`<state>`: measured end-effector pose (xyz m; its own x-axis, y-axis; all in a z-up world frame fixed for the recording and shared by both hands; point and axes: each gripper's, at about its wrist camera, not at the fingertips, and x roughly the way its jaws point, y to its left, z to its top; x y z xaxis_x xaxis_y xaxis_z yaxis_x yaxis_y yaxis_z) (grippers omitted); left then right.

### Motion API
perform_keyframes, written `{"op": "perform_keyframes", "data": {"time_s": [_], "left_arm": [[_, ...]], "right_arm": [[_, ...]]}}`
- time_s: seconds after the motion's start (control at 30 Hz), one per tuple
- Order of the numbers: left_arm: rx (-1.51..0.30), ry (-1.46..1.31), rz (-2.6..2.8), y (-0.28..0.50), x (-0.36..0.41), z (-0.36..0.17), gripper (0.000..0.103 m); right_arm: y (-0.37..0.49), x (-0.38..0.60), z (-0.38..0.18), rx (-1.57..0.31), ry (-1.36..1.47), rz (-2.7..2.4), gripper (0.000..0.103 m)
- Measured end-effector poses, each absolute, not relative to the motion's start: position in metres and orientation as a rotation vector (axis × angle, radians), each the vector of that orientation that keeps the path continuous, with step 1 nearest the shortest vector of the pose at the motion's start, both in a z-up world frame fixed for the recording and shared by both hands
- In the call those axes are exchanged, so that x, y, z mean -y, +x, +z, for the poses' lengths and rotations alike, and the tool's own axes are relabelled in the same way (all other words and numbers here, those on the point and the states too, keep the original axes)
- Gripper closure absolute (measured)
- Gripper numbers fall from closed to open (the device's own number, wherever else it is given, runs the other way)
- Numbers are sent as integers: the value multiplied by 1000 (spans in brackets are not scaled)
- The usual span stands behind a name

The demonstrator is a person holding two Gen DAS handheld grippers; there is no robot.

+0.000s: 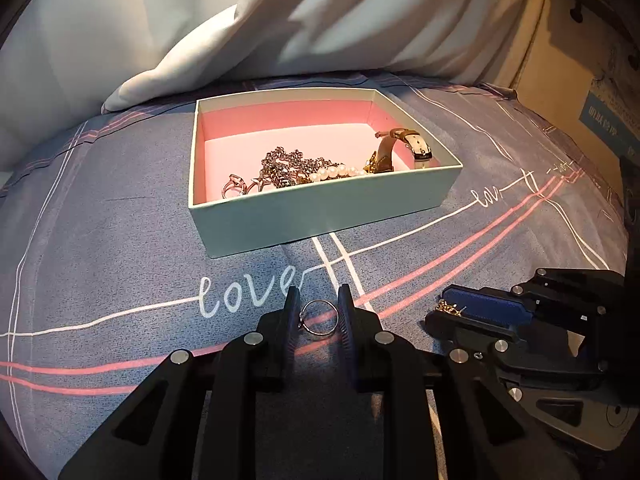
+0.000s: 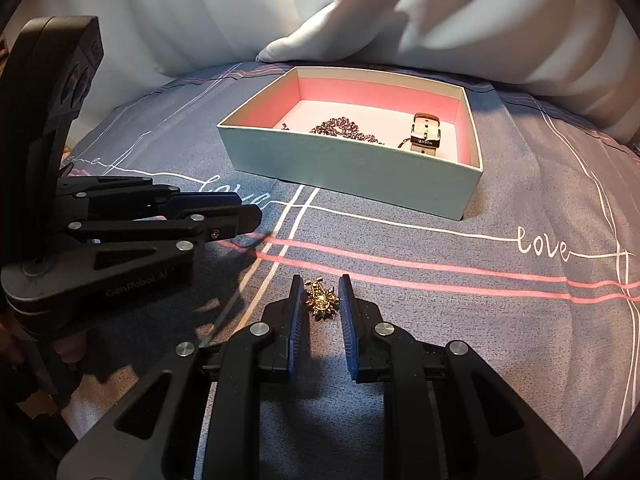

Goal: Organize jewelry
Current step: 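Carry the ring with the left gripper over the box while the right gripper carries the flower charm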

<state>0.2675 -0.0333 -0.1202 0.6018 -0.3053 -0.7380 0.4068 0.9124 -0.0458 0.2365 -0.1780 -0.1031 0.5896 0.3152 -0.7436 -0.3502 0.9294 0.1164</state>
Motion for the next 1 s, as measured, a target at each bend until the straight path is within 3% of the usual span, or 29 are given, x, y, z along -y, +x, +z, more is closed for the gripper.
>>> {"op": "perform_keyframes", "data": {"time_s": [0.3,0.73,1.0], "left_arm": [[-830,98,-408,265,35,-107,84],[-688,6,-387,313,36,-18,83],[-708,-15,-357,353,41,-5,83]], "right_arm": [[239,172,-91,-823,-65,408,84],[295,167,-3,-649,-137,375,84],[344,165,2,-717,-132,356,84]]}}
